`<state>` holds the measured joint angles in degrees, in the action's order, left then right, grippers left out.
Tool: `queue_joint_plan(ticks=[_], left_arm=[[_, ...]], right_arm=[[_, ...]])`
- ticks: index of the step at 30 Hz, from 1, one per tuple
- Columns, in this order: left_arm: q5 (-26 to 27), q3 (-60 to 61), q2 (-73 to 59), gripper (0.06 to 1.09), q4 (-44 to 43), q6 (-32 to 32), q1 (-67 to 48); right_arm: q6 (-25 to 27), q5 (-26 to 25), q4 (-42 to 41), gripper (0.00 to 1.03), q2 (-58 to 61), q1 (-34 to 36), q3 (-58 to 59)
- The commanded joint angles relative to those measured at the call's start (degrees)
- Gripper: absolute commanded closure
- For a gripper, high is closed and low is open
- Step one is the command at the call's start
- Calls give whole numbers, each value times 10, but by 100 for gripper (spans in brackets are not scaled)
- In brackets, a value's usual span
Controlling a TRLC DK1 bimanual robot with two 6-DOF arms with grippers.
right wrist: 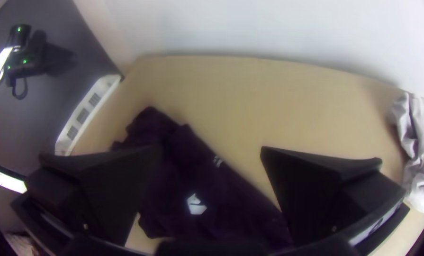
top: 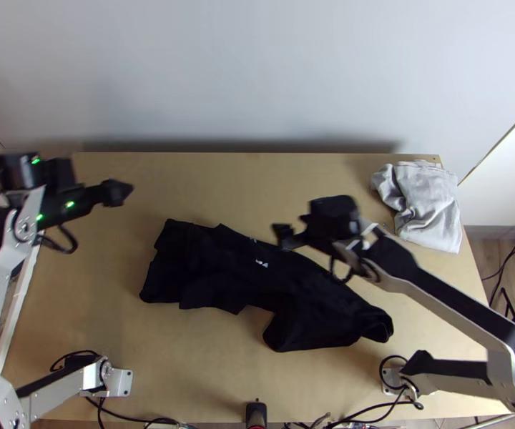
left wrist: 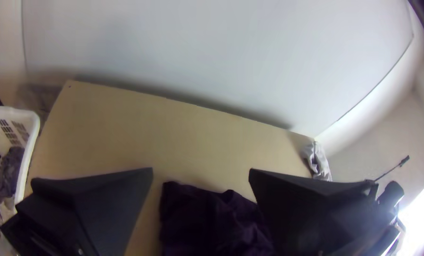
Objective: Fold the t-shirt
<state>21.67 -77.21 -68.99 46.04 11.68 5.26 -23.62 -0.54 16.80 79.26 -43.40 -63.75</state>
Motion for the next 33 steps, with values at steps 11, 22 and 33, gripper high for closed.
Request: queue_joint_plan(ticks=[11,22,33], left_arm=[[24,281,206,10,-34,-28,157],[28,324,264,10,-11,-47,205],[29,329,308,10,3,-58,226]], right_arm=[[-6,45,93,5,240,-136,-267],[11,52,83,5,359,-180,-363],[25,41,82,5,463,-166,-437]])
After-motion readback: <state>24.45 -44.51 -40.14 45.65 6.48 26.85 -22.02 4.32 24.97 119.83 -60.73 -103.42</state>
